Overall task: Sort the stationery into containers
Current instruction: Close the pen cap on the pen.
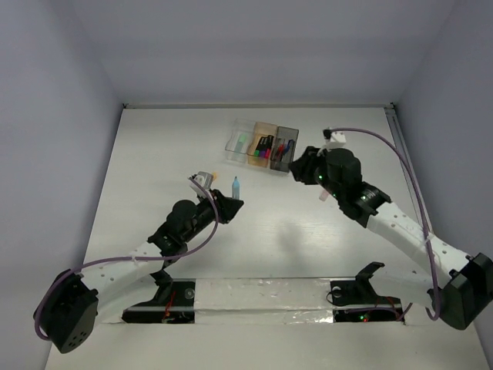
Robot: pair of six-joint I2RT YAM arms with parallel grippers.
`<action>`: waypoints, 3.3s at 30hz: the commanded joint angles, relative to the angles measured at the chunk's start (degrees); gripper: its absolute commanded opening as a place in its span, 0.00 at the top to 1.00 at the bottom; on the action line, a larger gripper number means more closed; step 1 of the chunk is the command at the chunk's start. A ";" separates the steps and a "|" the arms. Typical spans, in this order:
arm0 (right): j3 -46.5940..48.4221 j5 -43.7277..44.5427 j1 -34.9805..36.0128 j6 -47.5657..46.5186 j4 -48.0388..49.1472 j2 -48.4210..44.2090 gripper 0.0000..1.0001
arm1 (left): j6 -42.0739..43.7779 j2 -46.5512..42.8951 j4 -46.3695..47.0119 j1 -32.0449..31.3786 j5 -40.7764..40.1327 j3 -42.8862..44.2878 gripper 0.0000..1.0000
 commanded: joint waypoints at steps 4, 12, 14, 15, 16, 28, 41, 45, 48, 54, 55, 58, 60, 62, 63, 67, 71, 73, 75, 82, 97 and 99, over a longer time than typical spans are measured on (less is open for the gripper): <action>-9.00 8.56 -16.05 0.71 -8.80 -3.13 0.69 | 1.56 1.00 4.99 0.13 7.43 2.27 1.00; -8.33 6.10 -28.56 -3.67 -12.65 6.87 0.49 | 1.56 1.36 7.71 0.13 10.07 0.42 1.00; -6.65 5.75 -28.56 -4.73 -14.25 10.75 0.47 | 1.56 1.44 7.45 0.13 10.34 0.42 1.00; -4.72 7.31 -28.56 -4.74 -16.08 11.80 0.47 | 1.39 1.36 7.54 0.13 10.51 0.33 1.00; -4.10 8.11 -28.56 -4.83 -16.71 12.95 0.47 | 1.21 1.27 7.63 0.13 10.86 0.25 1.00; 11.64 10.50 -29.09 -10.98 -30.86 30.26 0.51 | 1.12 0.83 7.80 0.13 11.04 0.07 1.00; 18.76 9.53 -29.09 -15.90 -34.91 38.79 0.49 | 1.30 1.53 7.54 0.13 10.43 0.07 1.00; 22.10 8.21 -29.09 -17.22 -35.61 42.39 0.49 | 1.38 1.88 7.63 0.13 10.43 0.16 1.00; 23.07 7.94 -29.09 -17.22 -36.23 44.51 0.53 | 1.65 1.97 7.10 0.13 9.90 0.25 1.00; 22.10 9.61 -29.09 -16.08 -36.31 44.86 0.63 | 1.83 2.06 7.01 0.13 9.64 0.42 1.00; 22.10 9.70 -29.09 -15.90 -36.40 44.77 0.66 | 1.83 2.06 7.01 0.13 9.64 0.42 1.00; 22.28 9.79 -29.09 -15.73 -36.84 44.69 0.75 | 2.00 1.88 6.84 0.13 9.46 0.42 1.00; 22.37 9.79 -29.09 -15.55 -37.11 44.16 0.86 | 2.00 1.97 6.75 0.13 9.29 0.33 1.00; 21.93 10.84 -29.09 -14.85 -36.93 42.76 0.91 | 2.09 2.06 6.83 0.13 9.46 0.33 1.00; 21.84 11.11 -29.09 -14.24 -36.76 40.58 0.93 | 2.09 2.06 7.10 0.13 9.72 0.33 1.00; 20.79 8.32 -29.09 -13.35 -34.30 30.49 0.98 | 1.04 3.20 9.55 0.13 11.56 0.51 1.00; 16.49 -6.35 -26.02 -13.71 -24.38 17.03 0.99 | -1.60 5.48 14.90 0.13 16.91 1.56 1.00; 11.93 -15.73 -23.38 -10.99 -15.08 11.84 0.99 | -3.44 6.36 16.41 0.13 18.07 1.65 1.00; 7.88 -23.04 -21.80 -5.57 -2.39 5.33 0.99 | -4.58 6.54 18.08 0.13 19.30 1.91 1.00; -1.36 -38.98 -14.15 8.77 32.52 2.50 1.00 | -10.29 7.33 23.79 0.13 24.31 4.55 1.00; -6.02 -49.27 -7.73 31.56 76.62 9.62 1.00 | -16.55 3.29 23.63 0.13 26.42 10.00 1.00; -6.20 -49.10 -7.21 31.65 77.06 9.88 1.00 | -16.46 3.03 23.45 0.13 26.42 10.53 1.00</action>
